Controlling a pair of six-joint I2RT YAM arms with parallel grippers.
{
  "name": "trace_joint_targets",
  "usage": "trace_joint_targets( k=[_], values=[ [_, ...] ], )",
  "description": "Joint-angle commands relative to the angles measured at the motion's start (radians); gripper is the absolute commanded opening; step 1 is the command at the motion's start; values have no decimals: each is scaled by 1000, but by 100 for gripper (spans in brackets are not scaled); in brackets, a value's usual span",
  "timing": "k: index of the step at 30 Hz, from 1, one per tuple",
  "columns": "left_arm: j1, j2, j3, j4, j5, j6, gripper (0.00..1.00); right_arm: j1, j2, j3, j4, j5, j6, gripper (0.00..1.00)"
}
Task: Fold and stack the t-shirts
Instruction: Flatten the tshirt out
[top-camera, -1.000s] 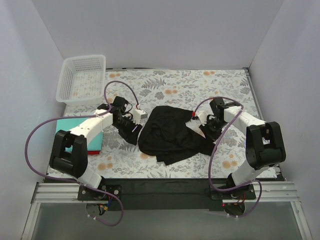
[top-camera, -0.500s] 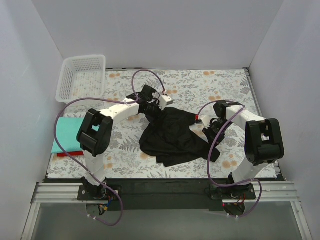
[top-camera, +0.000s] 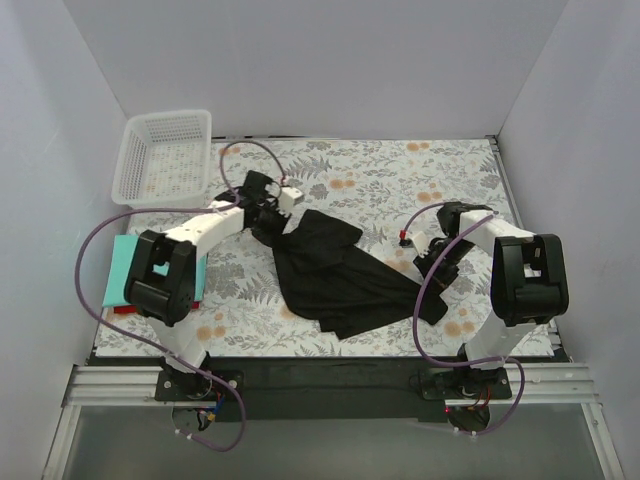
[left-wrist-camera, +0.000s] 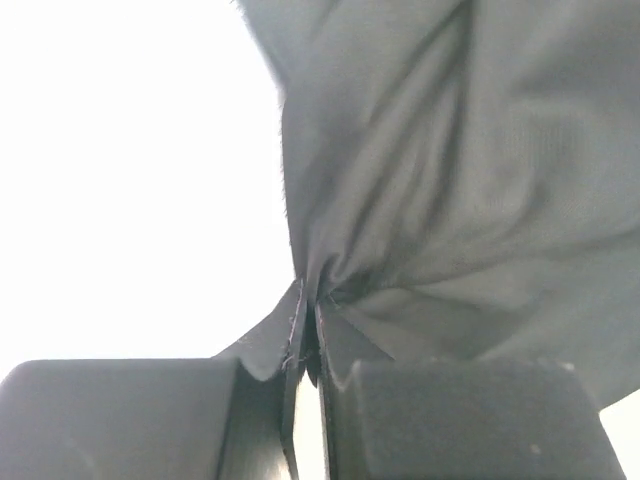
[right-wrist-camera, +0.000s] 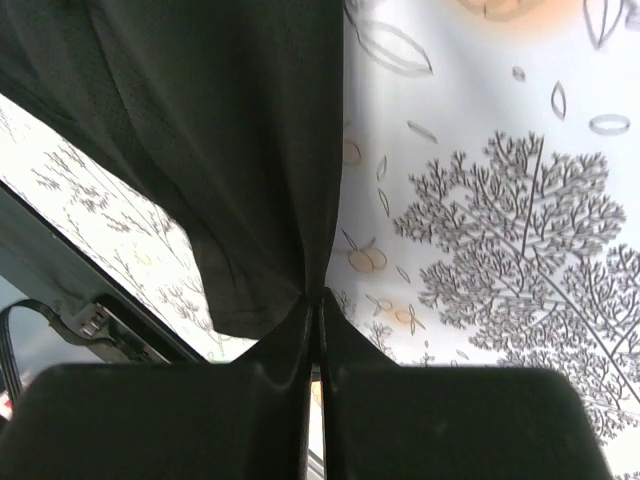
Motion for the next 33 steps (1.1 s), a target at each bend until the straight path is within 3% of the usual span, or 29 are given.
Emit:
trace_joint_targets(
  k=[1, 5, 7, 8, 10, 12, 14, 17, 20, 23, 33],
  values=[
    [144, -125, -112, -113, -33, -1, 2, -18, 12, -9, -41, 46, -45, 1],
    [275, -169, -237, -118, 2, -10, 25, -18, 24, -3, -43, 50, -51, 1],
    [313, -188, -234, -132, 77, -27, 31, -18, 30, 11, -55, 39, -46, 5],
    [316, -202, -228, -132, 108, -33, 34, -18, 30, 31, -61, 34, -42, 12],
    [318, -251, -194, -115, 212, -56, 36, -18, 18, 59, -82, 14, -34, 41],
    [310, -274, -167, -92, 260, -85, 37, -18, -10, 96, -93, 7, -25, 57],
    [287, -291, -121, -78, 288, -104, 37, -18, -36, 117, -104, 7, -17, 58],
    [168, -294, -93, -68, 198, -130, 38, -18, -91, 129, -122, 10, -10, 56],
    [-8, -276, -94, -42, 107, -171, 46, -18, -143, 97, -141, 14, -13, 48],
    [-101, -216, -79, -15, 35, -217, 53, -17, -161, 36, -157, 19, -29, 45],
    [-208, -34, -13, -8, -96, -265, 54, 175, -195, -99, -86, 62, 21, 47]
  ],
)
